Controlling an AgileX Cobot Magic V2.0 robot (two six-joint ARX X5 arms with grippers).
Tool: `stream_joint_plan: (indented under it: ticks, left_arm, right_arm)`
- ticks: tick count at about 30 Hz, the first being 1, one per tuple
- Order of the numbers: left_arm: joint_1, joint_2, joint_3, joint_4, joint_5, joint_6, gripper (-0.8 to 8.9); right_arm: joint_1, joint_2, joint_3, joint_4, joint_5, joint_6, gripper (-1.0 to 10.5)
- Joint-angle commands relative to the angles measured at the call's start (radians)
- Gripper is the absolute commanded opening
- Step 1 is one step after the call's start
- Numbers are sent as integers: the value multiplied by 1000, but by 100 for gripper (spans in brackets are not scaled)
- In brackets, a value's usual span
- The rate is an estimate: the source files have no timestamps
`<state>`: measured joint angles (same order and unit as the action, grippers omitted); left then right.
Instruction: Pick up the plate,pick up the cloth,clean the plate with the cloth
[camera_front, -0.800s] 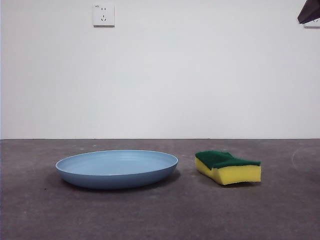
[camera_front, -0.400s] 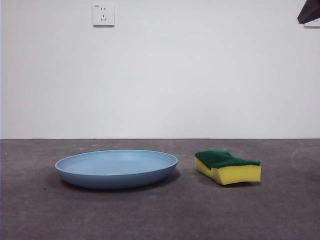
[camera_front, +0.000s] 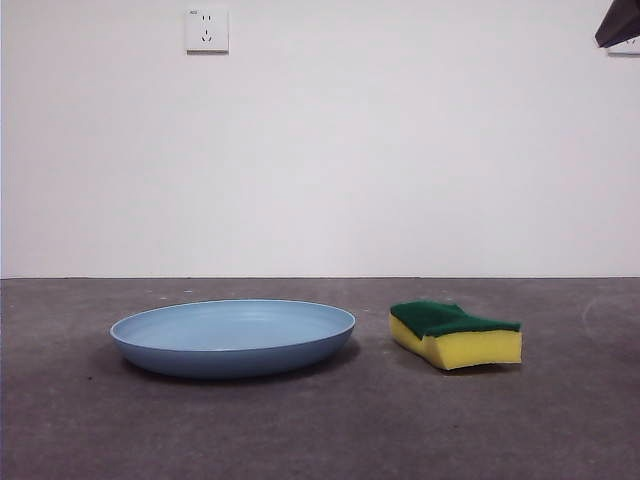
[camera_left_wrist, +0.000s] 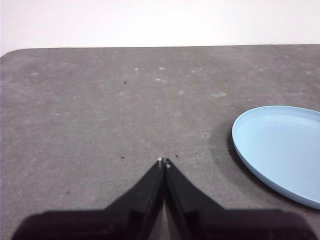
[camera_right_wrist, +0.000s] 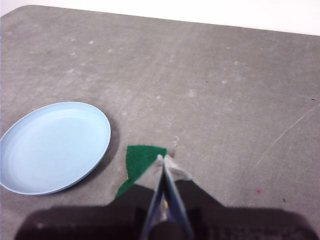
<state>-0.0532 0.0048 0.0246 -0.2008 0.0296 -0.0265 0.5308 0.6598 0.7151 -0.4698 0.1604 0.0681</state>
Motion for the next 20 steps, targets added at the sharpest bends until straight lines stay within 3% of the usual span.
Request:
stream_joint_plan:
  ticks: [1,9,12,14,18,20]
  left_arm:
    - [3,-3,-14,-1,0,-3,-3]
    - [3,-3,-14,-1,-1,-3,-3]
    - [3,-3,-14,0,0,-3,-3]
    - [3,-3,-14,-1,0,-3,-3]
    - [3,-3,-14,-1,0,-3,-3]
    - [3,-3,-14,-1,-1,-3,-3]
  right_arm:
    - [0,-1,-4,13,3,11,2]
    - [0,-7,-4,12,3,2,2]
    - [-29,-47,-4,14,31,-105,2]
    - [-68,-71,-7,15,22,-149,2]
    - [-197,-150,-53,50,14,-152,2]
    - [-272,-200,-96,89,-46,-153,2]
